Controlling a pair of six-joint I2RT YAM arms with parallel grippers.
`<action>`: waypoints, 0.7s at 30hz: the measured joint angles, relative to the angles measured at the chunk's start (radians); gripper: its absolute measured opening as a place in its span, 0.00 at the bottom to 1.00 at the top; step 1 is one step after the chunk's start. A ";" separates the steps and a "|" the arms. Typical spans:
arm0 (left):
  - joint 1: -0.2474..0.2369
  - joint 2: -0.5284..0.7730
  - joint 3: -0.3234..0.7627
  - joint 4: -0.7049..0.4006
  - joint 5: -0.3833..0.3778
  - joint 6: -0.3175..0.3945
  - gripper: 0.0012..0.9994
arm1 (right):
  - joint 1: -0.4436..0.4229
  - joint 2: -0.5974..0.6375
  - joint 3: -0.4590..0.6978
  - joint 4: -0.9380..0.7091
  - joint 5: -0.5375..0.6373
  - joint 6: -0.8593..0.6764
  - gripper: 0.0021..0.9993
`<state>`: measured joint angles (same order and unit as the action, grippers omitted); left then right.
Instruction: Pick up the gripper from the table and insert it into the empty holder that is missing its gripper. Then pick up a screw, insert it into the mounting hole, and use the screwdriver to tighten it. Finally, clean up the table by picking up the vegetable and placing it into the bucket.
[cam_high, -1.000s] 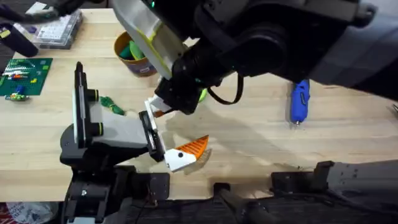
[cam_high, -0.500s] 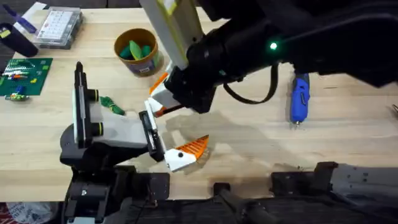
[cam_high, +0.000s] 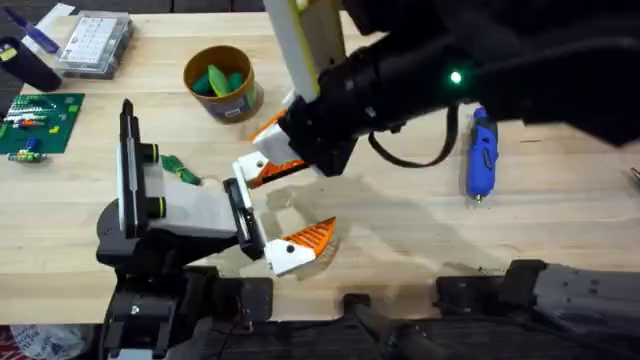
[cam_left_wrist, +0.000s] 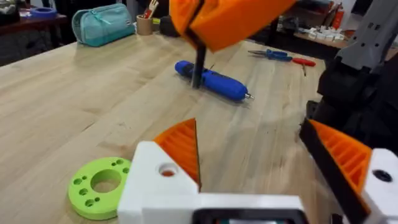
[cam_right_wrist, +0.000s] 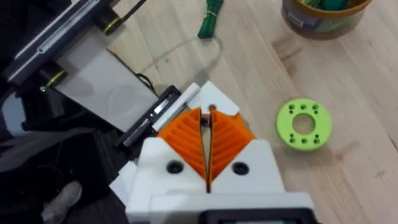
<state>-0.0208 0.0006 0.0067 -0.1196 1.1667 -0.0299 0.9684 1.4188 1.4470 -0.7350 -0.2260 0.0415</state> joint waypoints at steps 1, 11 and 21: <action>0.000 0.000 0.000 0.000 0.000 0.000 0.99 | 0.000 -0.015 -0.022 0.028 0.000 0.004 0.01; 0.000 0.000 0.000 0.000 0.000 0.000 0.99 | 0.008 -0.068 -0.118 0.105 0.000 0.033 0.01; 0.000 0.000 0.000 0.000 0.000 0.000 0.99 | 0.019 -0.002 -0.119 0.129 0.000 0.033 0.01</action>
<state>-0.0208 0.0006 0.0067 -0.1196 1.1667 -0.0299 0.9874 1.4167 1.3281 -0.6060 -0.2264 0.0750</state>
